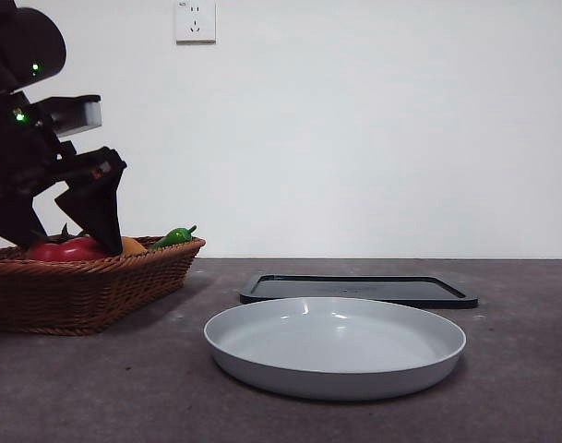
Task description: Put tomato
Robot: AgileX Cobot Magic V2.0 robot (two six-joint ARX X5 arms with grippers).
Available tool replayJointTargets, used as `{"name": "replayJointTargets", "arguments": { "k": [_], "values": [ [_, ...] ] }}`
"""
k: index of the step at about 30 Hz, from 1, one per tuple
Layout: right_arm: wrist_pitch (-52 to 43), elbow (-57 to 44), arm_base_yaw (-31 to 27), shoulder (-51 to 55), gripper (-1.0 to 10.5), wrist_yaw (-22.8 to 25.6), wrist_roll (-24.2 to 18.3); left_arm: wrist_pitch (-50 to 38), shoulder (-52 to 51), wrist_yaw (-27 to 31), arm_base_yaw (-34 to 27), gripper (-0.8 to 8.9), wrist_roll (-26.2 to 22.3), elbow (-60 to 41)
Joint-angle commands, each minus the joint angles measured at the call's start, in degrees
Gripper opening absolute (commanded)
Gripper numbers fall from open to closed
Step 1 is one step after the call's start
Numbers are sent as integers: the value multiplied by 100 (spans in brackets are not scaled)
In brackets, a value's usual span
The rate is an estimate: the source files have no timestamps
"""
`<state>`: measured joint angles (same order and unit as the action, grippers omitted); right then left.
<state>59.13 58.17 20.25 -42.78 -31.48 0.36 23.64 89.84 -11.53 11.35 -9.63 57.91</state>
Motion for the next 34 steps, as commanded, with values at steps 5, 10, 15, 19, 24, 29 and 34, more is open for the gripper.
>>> {"name": "replayJointTargets", "arguments": {
  "k": [5,10,15,19,24,29,34],
  "values": [
    [-37,116,35,-35,433,-2,-44,-70,118,15,20,491,-66,116],
    [-37,116,35,-33,433,-2,-42,-4,118,15,20,367,-24,116],
    [-37,116,35,-33,433,-2,-42,90,116,13,31,357,-15,116],
    [-37,116,35,-33,433,-2,-44,101,114,13,31,306,26,142],
    [-35,116,35,-33,433,-2,-42,120,-13,4,31,306,214,363],
    [-35,116,35,-33,433,-2,-42,417,-256,-50,146,307,326,887],
    [-37,116,35,-33,433,0,-42,918,-461,-61,592,307,323,1521]
  ]
}}
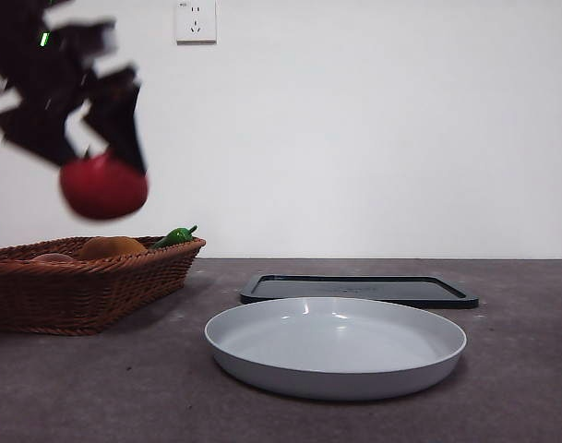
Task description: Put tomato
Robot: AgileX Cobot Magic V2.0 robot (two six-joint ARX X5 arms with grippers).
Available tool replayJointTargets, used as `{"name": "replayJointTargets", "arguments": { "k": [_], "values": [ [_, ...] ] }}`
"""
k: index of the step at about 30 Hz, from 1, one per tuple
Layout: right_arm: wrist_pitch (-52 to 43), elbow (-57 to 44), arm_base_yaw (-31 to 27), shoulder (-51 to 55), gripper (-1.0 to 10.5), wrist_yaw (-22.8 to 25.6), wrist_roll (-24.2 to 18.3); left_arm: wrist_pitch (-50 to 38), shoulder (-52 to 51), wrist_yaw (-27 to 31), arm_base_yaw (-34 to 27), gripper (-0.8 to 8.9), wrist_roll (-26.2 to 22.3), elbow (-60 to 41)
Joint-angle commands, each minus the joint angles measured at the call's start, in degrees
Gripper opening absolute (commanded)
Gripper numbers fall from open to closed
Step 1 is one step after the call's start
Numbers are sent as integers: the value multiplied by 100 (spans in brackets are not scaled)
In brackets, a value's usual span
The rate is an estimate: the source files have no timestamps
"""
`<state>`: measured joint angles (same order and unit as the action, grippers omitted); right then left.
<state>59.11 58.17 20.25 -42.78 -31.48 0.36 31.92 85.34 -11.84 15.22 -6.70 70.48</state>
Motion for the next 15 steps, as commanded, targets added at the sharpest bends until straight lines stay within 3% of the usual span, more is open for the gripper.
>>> {"name": "replayJointTargets", "arguments": {
  "k": [1,11,15],
  "values": [
    [-37,116,35,-33,433,0,-42,140,-50,-48,341,307,31,352],
    [-35,116,35,-33,433,0,-44,-46,39,-188,1869,307,-118,498],
    [-33,116,35,-33,433,0,-42,-238,225,-170,2212,307,-199,498]
  ]
}}
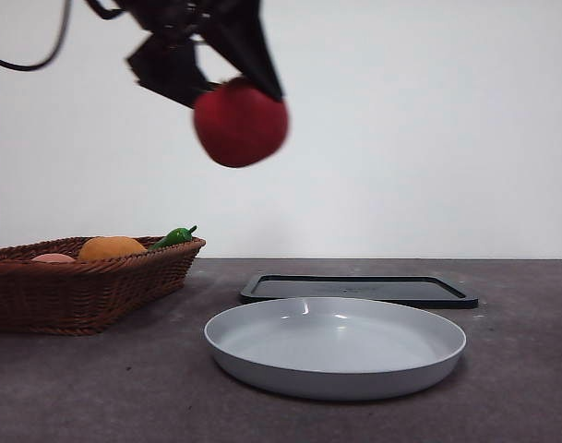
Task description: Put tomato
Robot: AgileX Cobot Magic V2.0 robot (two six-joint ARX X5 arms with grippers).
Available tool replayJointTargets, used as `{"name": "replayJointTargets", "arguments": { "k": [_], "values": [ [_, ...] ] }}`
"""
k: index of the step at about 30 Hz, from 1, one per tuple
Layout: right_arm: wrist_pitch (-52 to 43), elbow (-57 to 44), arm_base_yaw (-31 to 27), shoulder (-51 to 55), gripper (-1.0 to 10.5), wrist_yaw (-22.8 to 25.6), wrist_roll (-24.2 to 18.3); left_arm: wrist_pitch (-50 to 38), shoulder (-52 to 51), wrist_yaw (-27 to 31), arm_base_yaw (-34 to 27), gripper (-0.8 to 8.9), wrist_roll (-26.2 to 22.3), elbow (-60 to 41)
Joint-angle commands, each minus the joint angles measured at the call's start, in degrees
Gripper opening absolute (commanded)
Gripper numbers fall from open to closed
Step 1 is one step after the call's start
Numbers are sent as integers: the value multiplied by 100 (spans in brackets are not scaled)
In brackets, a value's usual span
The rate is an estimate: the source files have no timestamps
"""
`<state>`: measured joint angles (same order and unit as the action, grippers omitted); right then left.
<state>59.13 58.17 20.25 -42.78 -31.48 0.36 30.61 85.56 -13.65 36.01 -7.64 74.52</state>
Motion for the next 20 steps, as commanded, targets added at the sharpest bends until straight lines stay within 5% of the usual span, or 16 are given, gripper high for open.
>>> {"name": "replayJointTargets", "arguments": {
  "k": [1,20],
  "values": [
    [-35,116,35,-33,433,0,-42,-142,260,11,197,307,-114,94],
    [-15,116,35,-33,433,0,-39,-496,1893,13,774,307,-219,94]
  ]
}}
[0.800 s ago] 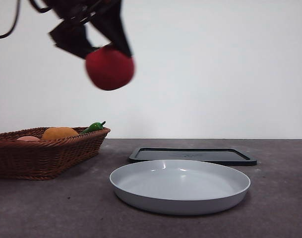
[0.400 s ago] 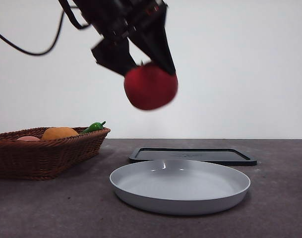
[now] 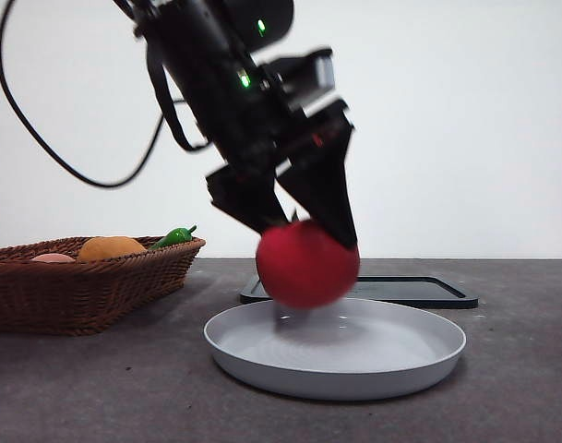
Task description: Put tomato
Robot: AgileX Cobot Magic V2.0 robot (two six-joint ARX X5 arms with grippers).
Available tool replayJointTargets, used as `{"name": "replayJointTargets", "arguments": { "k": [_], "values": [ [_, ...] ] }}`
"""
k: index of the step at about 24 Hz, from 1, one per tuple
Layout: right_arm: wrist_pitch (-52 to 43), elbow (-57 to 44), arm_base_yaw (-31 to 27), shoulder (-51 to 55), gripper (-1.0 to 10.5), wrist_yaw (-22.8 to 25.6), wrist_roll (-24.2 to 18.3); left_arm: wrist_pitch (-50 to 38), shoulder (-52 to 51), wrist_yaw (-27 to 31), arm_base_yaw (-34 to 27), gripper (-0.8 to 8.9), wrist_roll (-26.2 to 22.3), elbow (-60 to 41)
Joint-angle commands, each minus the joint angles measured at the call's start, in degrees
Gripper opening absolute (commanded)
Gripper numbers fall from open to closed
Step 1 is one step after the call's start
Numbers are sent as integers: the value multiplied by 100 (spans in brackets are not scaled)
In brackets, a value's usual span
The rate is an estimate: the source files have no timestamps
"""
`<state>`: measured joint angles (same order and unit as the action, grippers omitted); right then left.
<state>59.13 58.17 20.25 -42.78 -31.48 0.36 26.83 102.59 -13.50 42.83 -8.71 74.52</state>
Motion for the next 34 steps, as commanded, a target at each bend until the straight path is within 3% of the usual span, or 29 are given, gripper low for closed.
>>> {"name": "replayJointTargets", "arguments": {
  "k": [1,10,14,20,27,34],
  "values": [
    [2,116,35,-33,433,0,-39,-155,256,-2,118,306,-114,94],
    [109,116,35,-33,433,0,-44,-221,557,2,264,315,-208,94],
    [111,116,35,-33,433,2,-46,-48,557,2,262,509,-201,94],
    [114,116,35,-33,433,2,-46,77,428,2,227,509,-74,103],
    [111,116,35,-33,433,2,-46,103,-439,13,20,509,26,107],
    [92,116,35,-35,433,17,-87,511,-1902,11,-601,504,286,107]
  ]
}}
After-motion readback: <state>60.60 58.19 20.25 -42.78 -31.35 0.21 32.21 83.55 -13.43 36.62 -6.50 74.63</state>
